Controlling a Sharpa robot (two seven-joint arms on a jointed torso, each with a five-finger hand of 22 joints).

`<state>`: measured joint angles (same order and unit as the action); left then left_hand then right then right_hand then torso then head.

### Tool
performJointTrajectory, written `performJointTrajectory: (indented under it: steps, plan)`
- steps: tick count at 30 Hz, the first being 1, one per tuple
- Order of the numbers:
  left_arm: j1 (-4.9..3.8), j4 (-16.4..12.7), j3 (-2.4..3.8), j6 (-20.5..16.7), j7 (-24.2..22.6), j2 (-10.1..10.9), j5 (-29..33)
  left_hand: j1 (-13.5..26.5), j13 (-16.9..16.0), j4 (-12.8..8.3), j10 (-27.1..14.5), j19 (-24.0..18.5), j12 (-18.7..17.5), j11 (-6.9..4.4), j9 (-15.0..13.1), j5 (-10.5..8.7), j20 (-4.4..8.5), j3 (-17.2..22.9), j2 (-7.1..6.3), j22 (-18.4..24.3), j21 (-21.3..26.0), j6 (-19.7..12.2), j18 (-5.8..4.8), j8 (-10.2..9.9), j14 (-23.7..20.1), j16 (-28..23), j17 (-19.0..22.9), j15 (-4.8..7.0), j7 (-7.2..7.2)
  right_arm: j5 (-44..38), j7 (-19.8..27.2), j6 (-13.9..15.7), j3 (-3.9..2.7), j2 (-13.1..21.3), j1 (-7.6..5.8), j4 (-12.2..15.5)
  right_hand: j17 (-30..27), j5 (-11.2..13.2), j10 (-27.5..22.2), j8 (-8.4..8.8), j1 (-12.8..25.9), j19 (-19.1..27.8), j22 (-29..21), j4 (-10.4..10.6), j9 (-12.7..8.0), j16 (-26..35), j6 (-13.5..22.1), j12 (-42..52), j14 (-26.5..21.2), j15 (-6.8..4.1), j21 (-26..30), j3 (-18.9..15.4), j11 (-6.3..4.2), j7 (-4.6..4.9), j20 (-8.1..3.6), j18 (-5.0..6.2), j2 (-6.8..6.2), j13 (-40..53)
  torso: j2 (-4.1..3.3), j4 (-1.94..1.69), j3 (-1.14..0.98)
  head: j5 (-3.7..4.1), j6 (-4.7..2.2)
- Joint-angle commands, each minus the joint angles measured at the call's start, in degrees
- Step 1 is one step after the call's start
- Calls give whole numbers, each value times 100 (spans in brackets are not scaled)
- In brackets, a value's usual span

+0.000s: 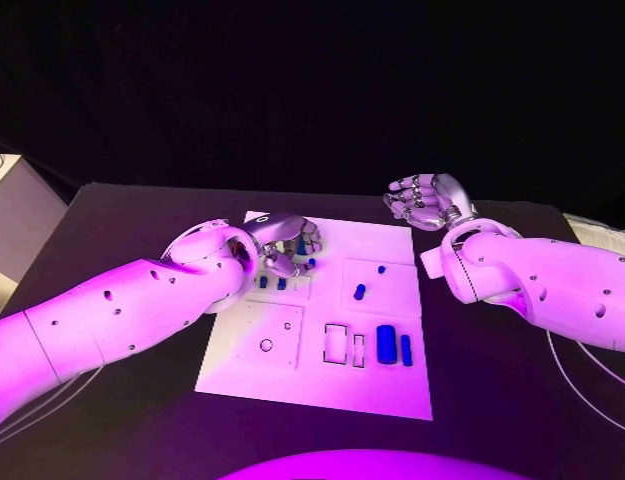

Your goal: Assemble the parts on the task board

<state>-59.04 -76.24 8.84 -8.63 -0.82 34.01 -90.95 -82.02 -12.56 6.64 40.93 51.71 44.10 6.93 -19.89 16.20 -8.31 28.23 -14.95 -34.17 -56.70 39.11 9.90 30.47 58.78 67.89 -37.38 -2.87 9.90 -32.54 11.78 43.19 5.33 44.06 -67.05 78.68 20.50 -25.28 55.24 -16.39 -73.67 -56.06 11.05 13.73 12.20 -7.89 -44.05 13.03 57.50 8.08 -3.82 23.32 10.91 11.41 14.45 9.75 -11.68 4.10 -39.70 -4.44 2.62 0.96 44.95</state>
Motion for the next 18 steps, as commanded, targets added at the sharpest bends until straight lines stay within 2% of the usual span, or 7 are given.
performJointTrajectory:
  steps: [1, 11, 18]
  plan:
    - [-17, 56, -12, 48, 132, -67, -585, -20, 20, -17, -65, 30, -30, -5, 18, 5, -7, -19, -30, -9, -42, 14, 65, -42, 28, 40, -12, 0, -50, -21, 51, -91, -1, -10, 3, 2, -5, -27, 20, 39, -43, 20, -5, -31, -9, 24, -45, -22, 33, 20, 4, -11, 10, 333, -1, 79, 30, -9, 1, 0, 1, 0, -2]
    - [-39, 217, -42, 70, 348, -252, -827, -39, 56, -25, -119, 28, -27, -14, 68, 5, -5, -13, -1, -27, -69, 105, 66, -52, 39, 147, -41, 7, -85, -21, 55, -101, -1, -29, 3, 1, -9, -26, 21, 40, -42, 20, -10, -32, -10, 26, -46, -23, 34, 21, 4, -9, 11, 333, -1, 79, 32, -11, -7, 8, -4, 4, 2]
    - [-60, 277, -46, 284, 419, -314, -868, -114, 110, -60, -69, 16, 28, -39, 177, 2, 12, 94, 78, -97, -172, 353, 67, -114, 81, 339, -126, 32, -134, -21, 54, -97, -1, -29, 2, 6, -9, -26, 21, 40, -42, 20, -10, -32, -10, 26, -46, -23, 34, 21, 4, -9, 11, 333, -1, 79, 32, -11, -6, 2, -10, 22, 16]
